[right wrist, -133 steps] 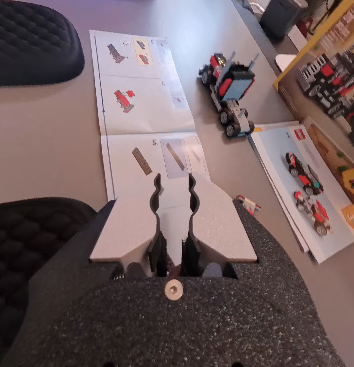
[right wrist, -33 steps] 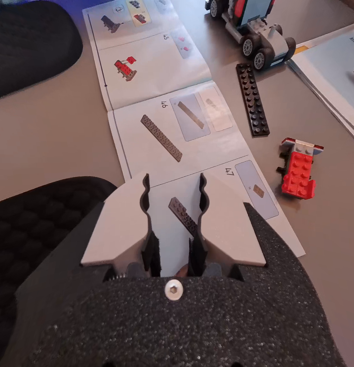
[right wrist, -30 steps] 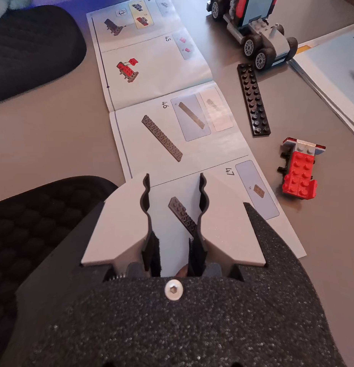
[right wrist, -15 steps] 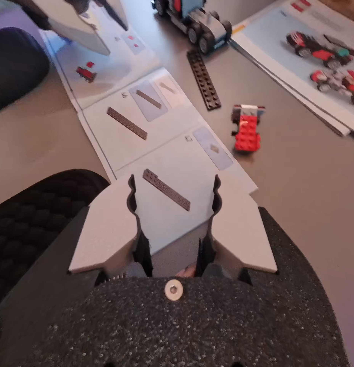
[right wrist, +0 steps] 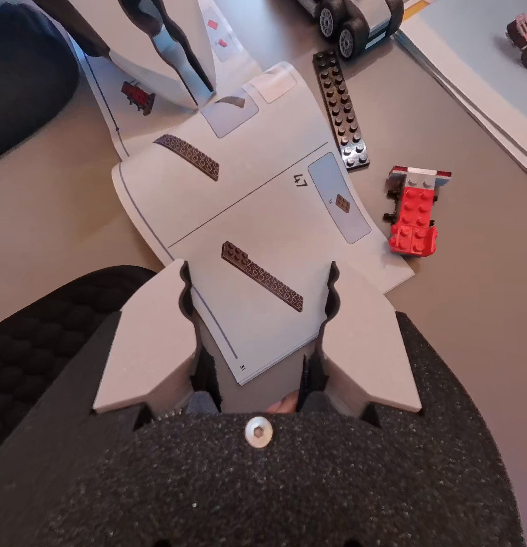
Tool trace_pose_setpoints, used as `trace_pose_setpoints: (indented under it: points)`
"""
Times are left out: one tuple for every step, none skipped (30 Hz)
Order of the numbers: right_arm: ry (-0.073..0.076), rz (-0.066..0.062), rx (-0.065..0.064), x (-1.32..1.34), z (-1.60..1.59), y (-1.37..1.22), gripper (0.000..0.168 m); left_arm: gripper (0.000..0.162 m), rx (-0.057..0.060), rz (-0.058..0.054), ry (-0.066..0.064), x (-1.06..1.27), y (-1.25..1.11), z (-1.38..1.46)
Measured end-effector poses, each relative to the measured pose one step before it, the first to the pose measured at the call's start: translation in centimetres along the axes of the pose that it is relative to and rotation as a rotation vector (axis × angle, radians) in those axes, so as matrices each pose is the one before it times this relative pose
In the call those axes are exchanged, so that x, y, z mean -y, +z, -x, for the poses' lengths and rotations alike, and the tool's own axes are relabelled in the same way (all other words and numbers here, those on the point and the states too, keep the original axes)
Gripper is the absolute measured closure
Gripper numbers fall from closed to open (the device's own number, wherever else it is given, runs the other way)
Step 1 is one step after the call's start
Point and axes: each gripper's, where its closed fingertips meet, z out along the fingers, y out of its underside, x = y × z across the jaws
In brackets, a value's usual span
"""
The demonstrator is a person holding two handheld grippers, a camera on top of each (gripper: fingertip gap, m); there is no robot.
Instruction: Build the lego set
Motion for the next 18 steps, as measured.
trace_pose_setpoints:
  points:
    - [0.0029,-0.0041,-0.0010,-0.017,-0.010,-0.028,0.079,0.145,0.0053,-0.0026,0.0097,-0.056,-0.117,0.031]
    - [0.0057,-0.0097,0.0012,-0.021,-0.001,-0.055,0.079,0.144,0.0079,-0.0021,0.0060,-0.112,-0.173,0.107]
    - [0.0055,-0.0106,-0.0010,-0.028,-0.032,-0.057,0.080,0.142,0.0069,-0.0006,-0.0024,-0.159,-0.190,0.167]
    - [0.0026,-0.0072,-0.0023,-0.060,-0.041,-0.079,0.081,0.141,0.0047,0.0006,-0.0099,-0.166,-0.179,0.194]
    - [-0.0008,-0.0037,-0.0042,-0.080,-0.050,-0.072,0.081,0.139,0.0030,0.0011,-0.0127,-0.153,-0.158,0.210]
    - [-0.0019,-0.0034,-0.0047,-0.061,-0.075,-0.054,0.082,0.139,0.0018,0.0004,-0.0107,-0.114,-0.139,0.182]
    - [-0.0019,-0.0048,-0.0026,-0.028,-0.050,-0.016,0.083,0.139,0.0005,-0.0002,-0.0069,-0.094,-0.097,0.116]
    - [-0.0020,-0.0052,-0.0019,-0.009,-0.052,-0.001,0.085,0.138,-0.0003,0.0005,-0.0047,-0.049,-0.047,0.056]
    - [-0.0019,-0.0029,-0.0015,-0.024,-0.046,-0.017,0.086,0.138,-0.0005,0.0011,-0.0031,-0.041,-0.020,0.014]
    - [0.0005,-0.0008,-0.0021,-0.020,-0.073,-0.036,0.088,0.138,0.0002,0.0008,-0.0013,-0.022,-0.004,0.000]
    - [0.0008,0.0001,-0.0025,-0.054,-0.067,-0.049,0.089,0.138,0.0009,0.0008,-0.0016,-0.022,-0.004,0.008]
    - [-0.0002,0.0003,-0.0034,-0.050,-0.076,-0.042,0.091,0.138,0.0005,0.0004,-0.0031,-0.015,-0.013,0.000]
    - [-0.0031,0.0001,-0.0010,-0.040,0.003,-0.019,0.092,0.138,-0.0009,0.0000,-0.0024,-0.022,-0.008,-0.007]
    - [-0.0042,-0.0008,-0.0028,-0.036,-0.018,-0.005,0.092,0.138,-0.0012,0.0002,-0.0008,-0.005,0.011,-0.014]
    - [-0.0062,-0.0001,-0.0027,-0.048,0.008,-0.007,0.093,0.138,-0.0009,0.0002,0.0000,-0.007,-0.007,-0.018]
    - [-0.0102,0.0019,0.0009,-0.076,0.066,-0.018,0.093,0.138,-0.0012,0.0000,-0.0001,-0.013,0.001,-0.009]
    - [-0.0098,0.0013,0.0031,-0.067,0.099,-0.027,0.092,0.138,-0.0016,0.0001,-0.0004,-0.003,0.012,-0.017]
    - [-0.0059,-0.0026,0.0026,-0.028,0.091,-0.002,0.090,0.137,-0.0010,0.0000,-0.0002,-0.004,-0.005,-0.021]
